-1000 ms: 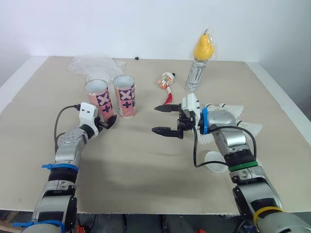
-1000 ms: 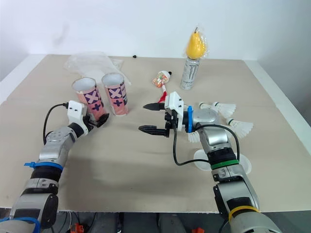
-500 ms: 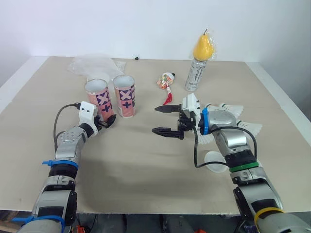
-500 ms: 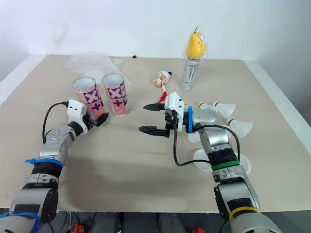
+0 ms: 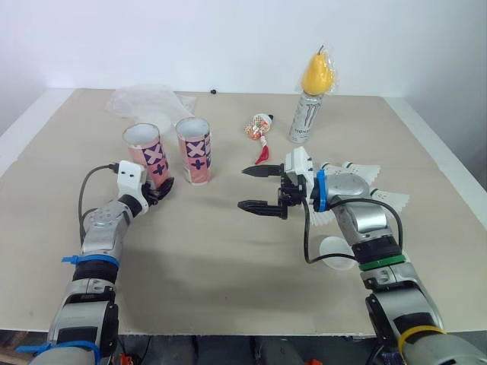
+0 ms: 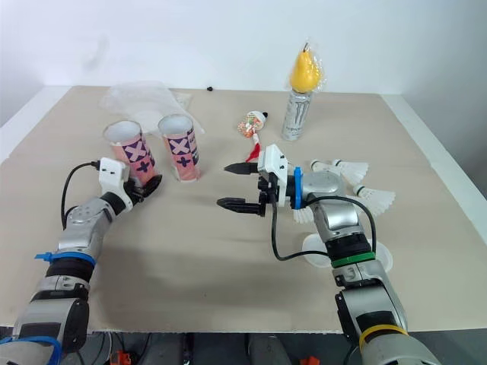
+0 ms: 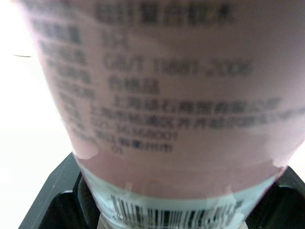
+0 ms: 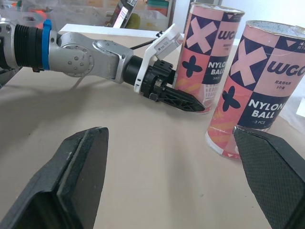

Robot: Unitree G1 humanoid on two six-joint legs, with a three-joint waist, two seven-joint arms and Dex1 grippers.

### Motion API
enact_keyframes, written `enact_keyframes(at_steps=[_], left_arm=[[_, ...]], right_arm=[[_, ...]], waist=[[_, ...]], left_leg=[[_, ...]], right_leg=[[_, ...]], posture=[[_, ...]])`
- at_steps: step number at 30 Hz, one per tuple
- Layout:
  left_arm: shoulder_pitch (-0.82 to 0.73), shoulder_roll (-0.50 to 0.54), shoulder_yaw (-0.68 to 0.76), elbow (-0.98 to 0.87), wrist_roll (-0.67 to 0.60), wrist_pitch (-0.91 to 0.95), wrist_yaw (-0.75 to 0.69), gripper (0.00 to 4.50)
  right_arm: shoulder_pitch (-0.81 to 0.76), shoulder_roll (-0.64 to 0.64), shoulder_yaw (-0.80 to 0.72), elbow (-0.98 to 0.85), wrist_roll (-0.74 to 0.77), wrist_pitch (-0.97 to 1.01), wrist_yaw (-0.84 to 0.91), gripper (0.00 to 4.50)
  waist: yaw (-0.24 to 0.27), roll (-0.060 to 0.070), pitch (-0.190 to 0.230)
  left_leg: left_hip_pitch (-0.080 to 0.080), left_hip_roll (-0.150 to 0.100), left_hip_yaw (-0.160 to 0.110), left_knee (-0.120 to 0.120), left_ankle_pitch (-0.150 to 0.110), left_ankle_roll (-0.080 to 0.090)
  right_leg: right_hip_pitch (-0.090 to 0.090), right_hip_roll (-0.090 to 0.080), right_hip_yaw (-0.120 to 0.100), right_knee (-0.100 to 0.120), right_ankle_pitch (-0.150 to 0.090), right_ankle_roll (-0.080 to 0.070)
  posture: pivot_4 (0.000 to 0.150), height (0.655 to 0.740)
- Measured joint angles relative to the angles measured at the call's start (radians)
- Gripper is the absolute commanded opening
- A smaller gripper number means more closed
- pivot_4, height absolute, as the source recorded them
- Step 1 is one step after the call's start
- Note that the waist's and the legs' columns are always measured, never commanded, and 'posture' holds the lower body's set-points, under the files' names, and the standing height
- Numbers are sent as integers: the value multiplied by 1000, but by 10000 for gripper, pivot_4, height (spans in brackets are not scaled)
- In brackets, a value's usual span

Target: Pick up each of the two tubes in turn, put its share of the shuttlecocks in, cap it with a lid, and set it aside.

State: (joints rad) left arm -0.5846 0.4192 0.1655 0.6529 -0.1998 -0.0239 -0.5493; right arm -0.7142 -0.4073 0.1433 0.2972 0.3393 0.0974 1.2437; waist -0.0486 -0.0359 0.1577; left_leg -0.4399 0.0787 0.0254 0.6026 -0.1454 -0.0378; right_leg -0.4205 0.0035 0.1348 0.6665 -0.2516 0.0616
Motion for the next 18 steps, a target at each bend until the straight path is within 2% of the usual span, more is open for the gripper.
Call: enact_keyframes(at_steps=[4,10,14,18], left_arm=[[112,63,-32,-170,26,4,-48,33731],[278,163,-95,-565,0,124,-194,33731],[293,234,-180,-740,0,230,-284,33731],[234,238,-292,-788,14,307,-352,33731]], right_arm=[[73,-4,-27,-109,30,53,-41,45000],[231,-49,-90,-406,120,200,-158,45000],[392,-85,-198,-628,174,346,-335,45000],[507,-80,-274,-790,177,490,-553,45000]], waist=[[2,0,0],[7,0,0],[8,0,0],[5,0,0]], left_leg=[[-1,0,0,-1,-1,-2],[-3,0,-1,-1,-3,-4],[-3,0,-1,0,-3,-4],[-3,0,-1,1,-2,-4]], right_leg=[[-1,0,0,1,0,-4],[-2,-1,0,1,-3,-5],[-1,-1,0,1,-7,-1],[-1,-1,0,1,-8,-4]], posture=[[1500,7400],[1500,7400],[1500,7400],[1500,7400]])
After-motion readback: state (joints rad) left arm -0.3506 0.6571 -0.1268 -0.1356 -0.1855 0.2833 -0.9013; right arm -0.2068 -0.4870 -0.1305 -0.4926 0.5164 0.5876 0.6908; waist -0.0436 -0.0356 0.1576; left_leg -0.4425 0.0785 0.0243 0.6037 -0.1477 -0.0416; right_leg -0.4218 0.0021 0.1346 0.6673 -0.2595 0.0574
